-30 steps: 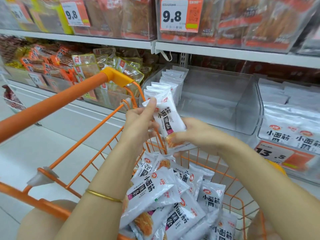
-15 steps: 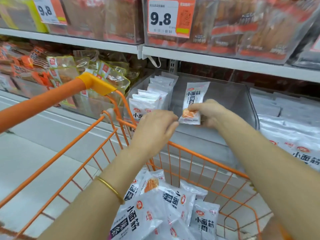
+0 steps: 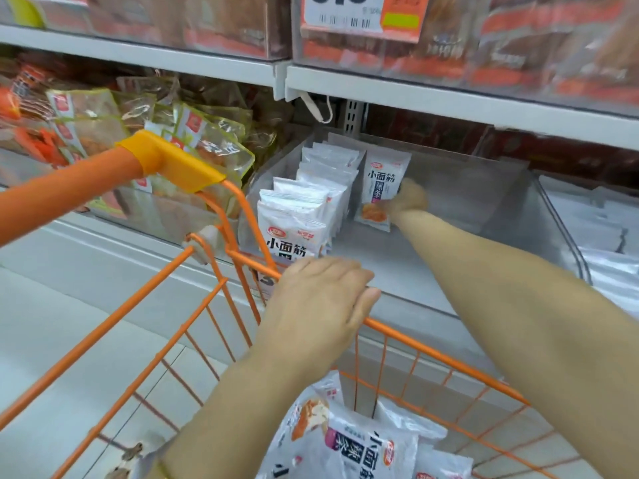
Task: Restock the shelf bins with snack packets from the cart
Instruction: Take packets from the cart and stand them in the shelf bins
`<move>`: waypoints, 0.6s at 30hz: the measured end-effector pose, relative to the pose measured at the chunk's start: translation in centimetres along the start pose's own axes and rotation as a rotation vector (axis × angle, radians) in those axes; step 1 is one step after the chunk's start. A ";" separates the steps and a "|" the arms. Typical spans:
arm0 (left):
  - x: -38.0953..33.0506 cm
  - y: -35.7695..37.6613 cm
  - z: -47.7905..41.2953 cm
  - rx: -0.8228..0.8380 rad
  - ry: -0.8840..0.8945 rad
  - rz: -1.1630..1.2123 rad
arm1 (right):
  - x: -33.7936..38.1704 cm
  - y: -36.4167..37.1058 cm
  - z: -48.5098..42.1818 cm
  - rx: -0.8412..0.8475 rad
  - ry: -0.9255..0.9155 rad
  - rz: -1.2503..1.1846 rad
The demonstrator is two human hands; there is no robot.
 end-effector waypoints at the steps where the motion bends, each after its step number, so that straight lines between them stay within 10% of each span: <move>1: 0.0 0.1 0.0 0.008 -0.002 -0.006 | 0.3 0.1 -0.2 -0.014 -0.007 0.006; 11: 0.1 -0.1 0.0 0.000 -0.019 -0.005 | 0.8 -0.9 1.8 0.030 0.084 0.020; 18: -0.4 -0.1 0.2 0.130 -0.072 0.080 | 5.5 -9.6 16.3 0.179 -0.353 -0.049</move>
Point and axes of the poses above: each hand's wrist, its own z-axis away from the middle knuckle, its own y-axis out of the palm, x = y × z, the point moved 9 cm from there along -z, towards the middle knuckle, and after that the axes turned 6 degrees about z, right-handed, at the moved point
